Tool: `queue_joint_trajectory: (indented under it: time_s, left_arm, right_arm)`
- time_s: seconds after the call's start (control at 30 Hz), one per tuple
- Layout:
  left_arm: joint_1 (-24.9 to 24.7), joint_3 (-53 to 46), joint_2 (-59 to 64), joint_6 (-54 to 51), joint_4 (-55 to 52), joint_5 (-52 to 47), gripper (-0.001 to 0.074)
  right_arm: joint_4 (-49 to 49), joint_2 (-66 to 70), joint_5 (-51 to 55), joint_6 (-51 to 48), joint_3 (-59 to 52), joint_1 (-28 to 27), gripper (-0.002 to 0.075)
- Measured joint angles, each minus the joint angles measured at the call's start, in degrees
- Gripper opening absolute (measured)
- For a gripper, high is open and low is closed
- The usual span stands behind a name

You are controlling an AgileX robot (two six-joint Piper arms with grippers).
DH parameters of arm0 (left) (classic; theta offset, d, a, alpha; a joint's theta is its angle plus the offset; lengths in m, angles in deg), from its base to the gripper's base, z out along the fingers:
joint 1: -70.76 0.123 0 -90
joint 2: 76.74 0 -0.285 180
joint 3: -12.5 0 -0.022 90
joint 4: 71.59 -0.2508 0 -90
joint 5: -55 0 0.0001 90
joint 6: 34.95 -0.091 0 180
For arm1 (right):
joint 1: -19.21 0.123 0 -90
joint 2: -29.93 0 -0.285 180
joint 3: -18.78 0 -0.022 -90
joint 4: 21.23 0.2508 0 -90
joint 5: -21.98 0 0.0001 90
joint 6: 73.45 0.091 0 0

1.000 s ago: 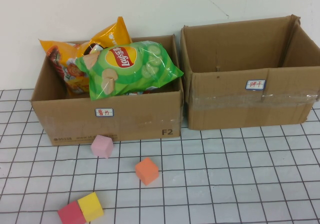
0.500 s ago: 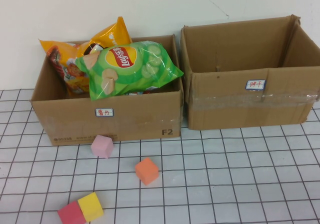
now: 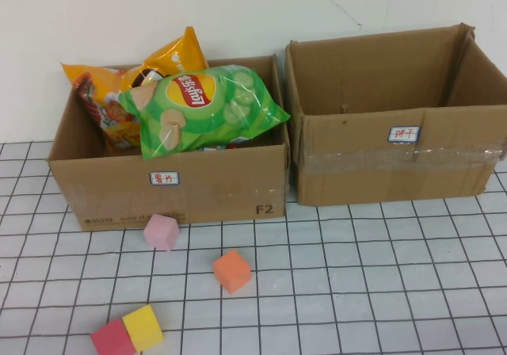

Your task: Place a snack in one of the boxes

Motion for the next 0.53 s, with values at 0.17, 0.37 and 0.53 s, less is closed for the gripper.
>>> queue_joint_trajectory:
  time_s: [0.17,0.37,0.53]
  left_arm:
    - [0.0,0.0,0.0,-0.1,0.0,0.0,-0.0001]
    - [0.0,0.0,0.0,0.49,0.0,0.0,-0.0001]
    - [0.0,0.0,0.0,0.49,0.0,0.0,-0.0001]
  right_arm:
    - [-0.27,0.0,0.13,2.46,0.0,-2.0,-0.0001]
    - [-0.27,0.0,0.13,2.83,0.0,-2.26,-0.0001]
    - [-0.36,0.0,0.27,2.83,0.0,-2.26,-0.0001]
